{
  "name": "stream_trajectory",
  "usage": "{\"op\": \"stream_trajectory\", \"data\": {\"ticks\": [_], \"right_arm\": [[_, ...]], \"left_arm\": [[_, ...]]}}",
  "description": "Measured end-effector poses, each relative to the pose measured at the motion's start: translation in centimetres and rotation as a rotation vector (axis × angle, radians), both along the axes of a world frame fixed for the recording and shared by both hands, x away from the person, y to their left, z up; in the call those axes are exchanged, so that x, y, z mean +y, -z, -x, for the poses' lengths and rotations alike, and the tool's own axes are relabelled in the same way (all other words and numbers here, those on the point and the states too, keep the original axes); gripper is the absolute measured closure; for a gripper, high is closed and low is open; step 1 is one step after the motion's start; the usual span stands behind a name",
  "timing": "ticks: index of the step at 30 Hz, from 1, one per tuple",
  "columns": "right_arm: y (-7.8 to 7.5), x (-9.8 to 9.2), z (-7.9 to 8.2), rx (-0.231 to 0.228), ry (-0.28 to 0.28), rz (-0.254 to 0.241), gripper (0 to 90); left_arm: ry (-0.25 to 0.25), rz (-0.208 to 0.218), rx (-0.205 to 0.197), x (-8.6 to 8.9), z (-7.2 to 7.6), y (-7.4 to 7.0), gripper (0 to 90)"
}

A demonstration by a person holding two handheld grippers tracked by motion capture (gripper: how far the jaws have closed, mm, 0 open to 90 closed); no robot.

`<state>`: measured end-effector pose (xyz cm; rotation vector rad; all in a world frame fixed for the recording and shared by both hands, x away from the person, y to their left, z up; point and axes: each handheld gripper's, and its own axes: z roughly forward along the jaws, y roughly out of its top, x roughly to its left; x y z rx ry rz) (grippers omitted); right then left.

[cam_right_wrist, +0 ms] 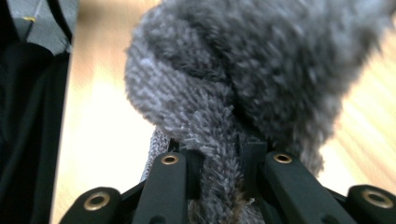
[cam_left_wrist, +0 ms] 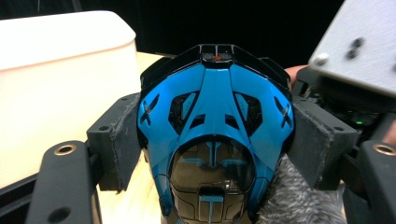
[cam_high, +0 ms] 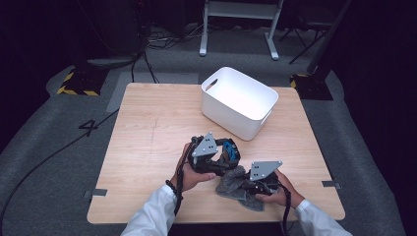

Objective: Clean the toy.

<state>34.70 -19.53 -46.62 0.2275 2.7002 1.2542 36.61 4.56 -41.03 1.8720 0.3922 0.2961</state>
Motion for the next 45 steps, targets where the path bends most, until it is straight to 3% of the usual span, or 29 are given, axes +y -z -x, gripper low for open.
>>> {"op": "stream_trajectory", "data": {"ticks": [6, 12, 13, 17, 23, 26, 29, 34, 42, 45], "right_arm": [[1.1, -1.1, -0.6, 0.027, 0.054, 0.088, 77.1], [0.6, -3.6, -2.2, 0.024, 0.170, 0.080, 77.2], [0.4, -3.9, -2.4, 0.022, 0.187, 0.073, 77.2], [-0.9, -5.2, -3.5, 0.039, 0.244, -0.047, 77.6], [-3.4, -4.2, -3.0, -0.019, 0.214, -0.161, 77.6], [-3.8, -3.4, -2.9, -0.038, 0.189, -0.170, 77.5], [-3.4, -2.4, -3.0, -0.047, 0.167, -0.127, 77.4], [-1.8, -1.1, -3.2, -0.019, 0.106, -0.070, 77.5], [0.0, -0.6, -3.4, 0.015, 0.044, 0.052, 77.5], [0.6, -0.6, -3.3, 0.012, 0.014, 0.125, 77.3]], "left_arm": [[0.025, 0.006, -0.003, 0.5, 0.2, -0.1, 26.3], [0.052, 0.015, 0.006, 0.9, 0.3, -0.1, 26.2], [0.067, 0.018, 0.003, 1.0, 0.4, -0.2, 26.2], [0.118, 0.004, -0.001, 1.0, 0.8, 0.0, 26.2], [0.197, -0.016, 0.015, 0.1, 1.1, 0.7, 26.2], [0.232, -0.027, 0.021, -0.3, 1.4, 0.9, 26.3], [0.258, -0.030, 0.012, -0.6, 1.6, 0.8, 26.2], [0.292, -0.044, 0.006, -1.0, 1.8, 0.6, 26.2], [0.293, 0.002, -0.012, -0.3, 1.8, -0.3, 26.2], [0.287, 0.021, -0.020, 0.1, 1.8, -0.7, 26.2]]}}
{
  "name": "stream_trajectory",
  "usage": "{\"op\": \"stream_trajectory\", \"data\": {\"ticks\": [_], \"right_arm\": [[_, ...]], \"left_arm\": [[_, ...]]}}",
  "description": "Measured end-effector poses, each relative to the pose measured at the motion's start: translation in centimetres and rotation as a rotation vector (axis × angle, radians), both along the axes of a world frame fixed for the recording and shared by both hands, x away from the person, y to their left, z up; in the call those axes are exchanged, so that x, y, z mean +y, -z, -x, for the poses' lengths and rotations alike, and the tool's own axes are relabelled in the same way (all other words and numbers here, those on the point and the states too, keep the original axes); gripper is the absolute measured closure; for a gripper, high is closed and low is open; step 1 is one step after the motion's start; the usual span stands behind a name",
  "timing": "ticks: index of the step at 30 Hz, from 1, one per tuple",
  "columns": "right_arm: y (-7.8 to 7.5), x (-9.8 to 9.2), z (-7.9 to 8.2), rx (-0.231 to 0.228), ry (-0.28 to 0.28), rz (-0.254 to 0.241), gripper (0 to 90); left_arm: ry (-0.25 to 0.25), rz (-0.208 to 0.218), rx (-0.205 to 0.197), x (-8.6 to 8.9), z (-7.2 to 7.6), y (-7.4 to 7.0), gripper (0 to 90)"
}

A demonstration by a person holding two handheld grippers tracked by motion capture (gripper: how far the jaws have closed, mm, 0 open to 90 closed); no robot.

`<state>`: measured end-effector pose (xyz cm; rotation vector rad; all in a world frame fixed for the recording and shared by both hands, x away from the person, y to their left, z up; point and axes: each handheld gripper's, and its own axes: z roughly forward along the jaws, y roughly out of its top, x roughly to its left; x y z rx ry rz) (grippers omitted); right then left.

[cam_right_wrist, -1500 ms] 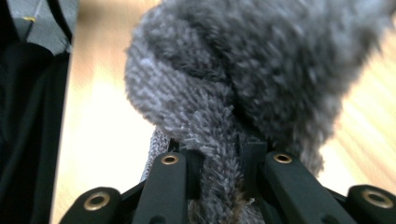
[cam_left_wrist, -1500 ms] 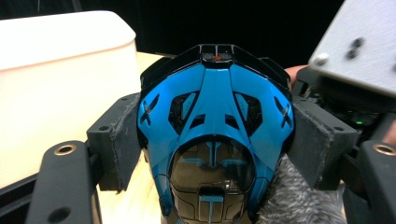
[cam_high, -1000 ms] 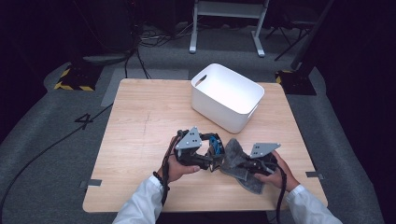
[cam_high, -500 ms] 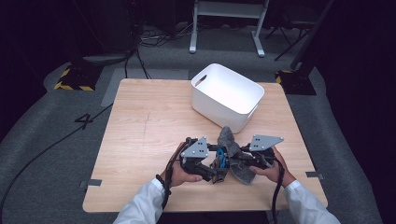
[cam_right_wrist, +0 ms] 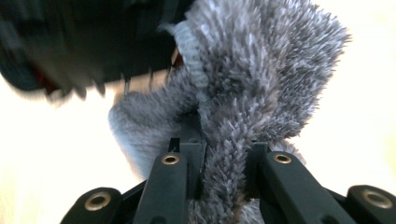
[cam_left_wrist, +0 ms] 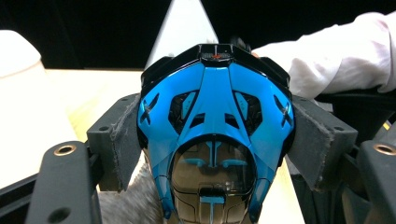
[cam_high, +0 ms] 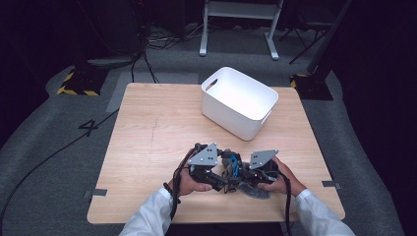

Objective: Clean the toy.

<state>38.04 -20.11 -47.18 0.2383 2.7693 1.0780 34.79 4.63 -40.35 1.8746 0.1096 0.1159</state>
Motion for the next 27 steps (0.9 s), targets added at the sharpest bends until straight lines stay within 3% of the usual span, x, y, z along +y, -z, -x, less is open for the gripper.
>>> {"op": "stream_trajectory", "data": {"ticks": [3, 9, 12, 15, 21, 27], "right_arm": [[-0.1, -0.3, 0.0, -0.025, 0.018, -0.001, 77.2], [-3.0, -2.0, 0.0, -0.055, 0.066, -0.229, 77.2], [-4.1, -2.4, 0.3, -0.062, 0.066, -0.296, 77.2], [-4.0, -1.9, 0.8, -0.084, 0.048, -0.260, 77.2], [-2.3, -0.5, 1.3, -0.086, 0.011, -0.144, 77.2], [-1.4, 0.2, 1.9, -0.065, -0.064, -0.105, 77.1]], "left_arm": [[0.020, -0.004, 0.010, 0.1, 0.0, 0.0, 26.3], [0.012, -0.042, 0.014, -0.2, -0.2, 0.6, 26.3], [-0.009, -0.049, 0.009, -0.2, -0.4, 0.6, 26.3], [-0.049, -0.055, 0.004, -0.2, -0.7, 0.7, 26.3], [-0.115, -0.032, 0.000, 0.6, -1.1, 0.6, 26.3], [-0.174, -0.016, -0.005, 1.6, -1.5, 0.2, 26.2]]}}
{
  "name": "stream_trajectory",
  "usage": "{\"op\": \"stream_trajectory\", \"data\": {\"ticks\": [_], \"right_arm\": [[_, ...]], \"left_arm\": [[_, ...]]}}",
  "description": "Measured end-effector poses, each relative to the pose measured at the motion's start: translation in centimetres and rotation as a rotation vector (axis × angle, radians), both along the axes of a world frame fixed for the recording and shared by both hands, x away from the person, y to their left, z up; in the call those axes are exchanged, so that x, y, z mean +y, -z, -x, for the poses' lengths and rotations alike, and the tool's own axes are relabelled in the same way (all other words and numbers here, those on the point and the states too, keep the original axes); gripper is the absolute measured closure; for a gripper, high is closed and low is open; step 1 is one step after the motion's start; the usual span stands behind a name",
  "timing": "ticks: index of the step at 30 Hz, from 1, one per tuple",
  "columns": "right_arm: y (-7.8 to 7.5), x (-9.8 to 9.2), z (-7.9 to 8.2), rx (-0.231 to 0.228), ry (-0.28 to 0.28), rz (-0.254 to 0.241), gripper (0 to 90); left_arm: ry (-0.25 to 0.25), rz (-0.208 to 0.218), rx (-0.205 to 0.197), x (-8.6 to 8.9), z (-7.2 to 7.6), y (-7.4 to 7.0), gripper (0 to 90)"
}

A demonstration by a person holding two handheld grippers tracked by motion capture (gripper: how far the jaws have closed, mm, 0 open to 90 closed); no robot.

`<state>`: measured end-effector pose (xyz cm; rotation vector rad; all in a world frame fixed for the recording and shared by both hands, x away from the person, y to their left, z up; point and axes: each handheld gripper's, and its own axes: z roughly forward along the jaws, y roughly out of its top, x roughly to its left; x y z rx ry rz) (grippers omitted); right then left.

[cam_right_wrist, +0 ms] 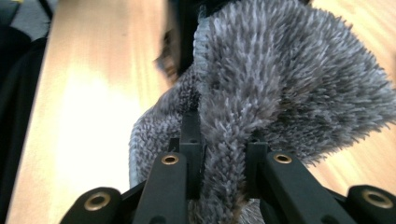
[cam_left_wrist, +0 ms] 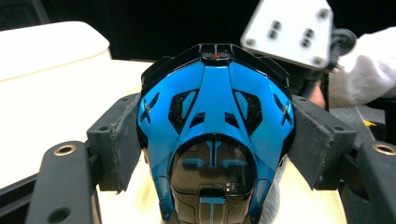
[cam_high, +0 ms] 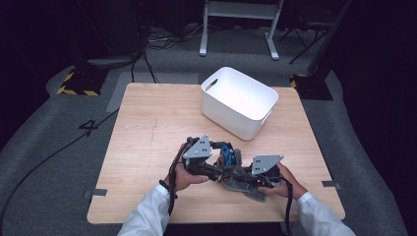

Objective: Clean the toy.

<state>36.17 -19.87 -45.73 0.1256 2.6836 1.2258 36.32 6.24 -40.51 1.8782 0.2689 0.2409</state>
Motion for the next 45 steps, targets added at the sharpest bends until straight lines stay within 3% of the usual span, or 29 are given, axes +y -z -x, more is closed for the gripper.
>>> {"op": "stream_trajectory", "data": {"ticks": [5, 9, 11, 15, 19, 21, 23, 26, 28, 30, 35, 41, 45], "right_arm": [[0.6, 0.3, 0.2, 0.025, -0.030, 0.018, 77.1], [1.6, 1.0, 0.6, 0.036, -0.048, 0.077, 76.7], [1.8, 1.4, 0.5, 0.041, -0.044, 0.084, 76.4], [2.1, 1.6, -0.1, 0.049, 0.002, 0.074, 76.4], [2.1, 1.6, -0.8, 0.021, 0.072, 0.062, 76.4], [2.0, 1.6, -1.0, 0.004, 0.120, 0.036, 76.5], [1.7, 1.5, -1.1, -0.003, 0.122, 0.001, 76.8], [1.2, 1.2, -0.6, -0.008, 0.082, -0.038, 77.0], [1.1, 1.1, -0.3, -0.002, 0.058, -0.049, 76.9], [1.0, 1.0, 0.0, 0.015, 0.026, -0.063, 77.0], [1.2, 1.4, 0.6, 0.056, -0.068, -0.072, 77.0], [0.6, 1.4, 1.5, 0.058, -0.161, -0.103, 77.0], [0.1, 0.7, 1.6, 0.052, -0.188, -0.130, 77.0]], "left_arm": [[-0.022, 0.020, -0.001, 0.4, -0.1, -0.2, 26.2], [-0.022, 0.061, -0.006, 0.8, -0.1, -0.9, 26.2], [-0.015, 0.074, -0.016, 0.7, 0.3, -1.3, 26.2], [0.005, 0.090, -0.026, 0.5, 0.8, -1.8, 26.2], [0.050, 0.112, -0.017, 0.1, 0.9, -1.8, 26.2], [0.064, 0.098, -0.021, -0.2, 1.1, -1.8, 26.2], [0.056, 0.080, -0.029, -0.5, 1.1, -1.6, 26.2], [0.035, 0.071, -0.024, -0.4, 0.7, -1.3, 26.2], [0.017, 0.093, -0.008, 0.0, 0.3, -1.1, 26.2], [0.003, 0.111, -0.002, 0.4, 0.1, -1.0, 26.2], [-0.043, 0.110, -0.013, 0.9, -0.2, -1.1, 26.2], [-0.067, 0.083, -0.012, 1.2, -0.4, -0.8, 26.3], [-0.095, 0.059, -0.015, 1.3, -0.6, -0.6, 26.2]]}}
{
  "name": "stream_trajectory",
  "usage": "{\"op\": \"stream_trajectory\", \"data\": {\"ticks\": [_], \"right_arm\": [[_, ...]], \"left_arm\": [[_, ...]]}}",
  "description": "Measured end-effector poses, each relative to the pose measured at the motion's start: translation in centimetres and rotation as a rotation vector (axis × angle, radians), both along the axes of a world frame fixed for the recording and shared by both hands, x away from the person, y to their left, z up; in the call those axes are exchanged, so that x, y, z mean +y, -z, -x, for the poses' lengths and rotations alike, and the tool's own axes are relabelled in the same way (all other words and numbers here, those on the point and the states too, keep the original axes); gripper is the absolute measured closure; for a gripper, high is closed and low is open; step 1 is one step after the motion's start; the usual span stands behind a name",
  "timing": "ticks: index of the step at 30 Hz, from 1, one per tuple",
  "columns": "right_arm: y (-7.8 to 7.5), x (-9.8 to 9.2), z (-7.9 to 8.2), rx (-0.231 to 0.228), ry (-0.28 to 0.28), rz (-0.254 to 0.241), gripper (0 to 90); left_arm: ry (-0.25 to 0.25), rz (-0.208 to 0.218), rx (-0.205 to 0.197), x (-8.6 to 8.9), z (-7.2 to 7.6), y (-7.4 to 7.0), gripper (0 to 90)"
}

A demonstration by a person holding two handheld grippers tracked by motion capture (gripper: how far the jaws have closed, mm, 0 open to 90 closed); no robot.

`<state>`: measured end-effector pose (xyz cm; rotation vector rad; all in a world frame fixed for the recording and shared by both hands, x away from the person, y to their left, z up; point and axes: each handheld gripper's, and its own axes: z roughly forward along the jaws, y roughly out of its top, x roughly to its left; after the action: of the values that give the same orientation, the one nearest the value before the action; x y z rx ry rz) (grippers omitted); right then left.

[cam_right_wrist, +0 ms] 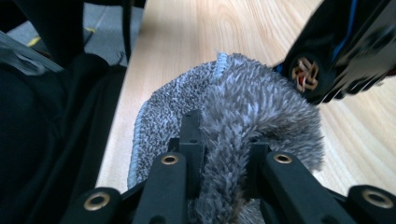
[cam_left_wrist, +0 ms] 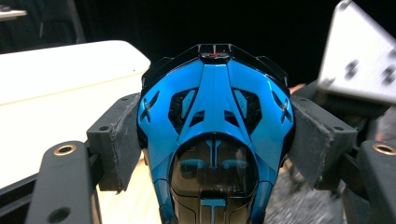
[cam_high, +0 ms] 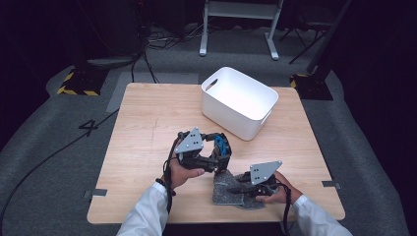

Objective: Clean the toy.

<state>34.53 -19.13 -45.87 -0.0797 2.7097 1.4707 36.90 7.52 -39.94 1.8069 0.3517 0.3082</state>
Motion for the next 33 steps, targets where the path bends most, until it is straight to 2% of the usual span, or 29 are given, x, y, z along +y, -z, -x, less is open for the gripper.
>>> {"op": "stream_trajectory", "data": {"ticks": [4, 6, 8, 10, 15, 17, 19, 23, 28, 33], "right_arm": [[-1.1, -1.0, 0.0, -0.006, 0.016, -0.069, 77.0], [-1.8, -1.4, 0.1, -0.014, 0.014, -0.110, 77.0], [-2.6, -1.6, 0.2, -0.019, 0.016, -0.150, 77.0], [-3.0, -1.5, 0.2, -0.029, 0.029, -0.159, 77.0], [-2.0, -0.2, 0.2, -0.043, 0.062, -0.095, 77.0], [-1.5, 0.2, 0.1, -0.030, 0.064, -0.068, 76.9], [-0.7, 0.7, -0.1, -0.020, 0.090, 0.006, 76.9], [0.8, 1.0, -0.8, -0.013, 0.152, 0.096, 76.8], [1.0, 0.7, -1.4, -0.019, 0.219, 0.134, 76.9], [0.9, -0.4, -2.2, -0.014, 0.283, 0.146, 76.9]], "left_arm": [[-0.044, -0.035, 0.008, -0.2, -0.2, 0.5, 26.2], [-0.066, -0.066, 0.008, -0.6, -0.3, 0.8, 26.2], [-0.066, -0.067, 0.018, -0.9, -0.4, 1.1, 26.3], [-0.061, -0.063, 0.019, -1.1, -0.4, 1.1, 26.2], [-0.061, -0.065, 0.007, -1.8, 0.1, 0.8, 26.3], [-0.054, -0.056, 0.010, -1.8, 0.2, 0.7, 26.3], [-0.066, -0.048, 0.010, -1.8, 0.3, 0.6, 26.3], [-0.085, -0.049, 0.010, -1.6, 0.4, 0.5, 26.3], [-0.081, -0.030, 0.013, -1.2, 0.3, 0.5, 26.3], [-0.075, -0.023, 0.010, -0.7, 0.4, 0.3, 26.3]]}}
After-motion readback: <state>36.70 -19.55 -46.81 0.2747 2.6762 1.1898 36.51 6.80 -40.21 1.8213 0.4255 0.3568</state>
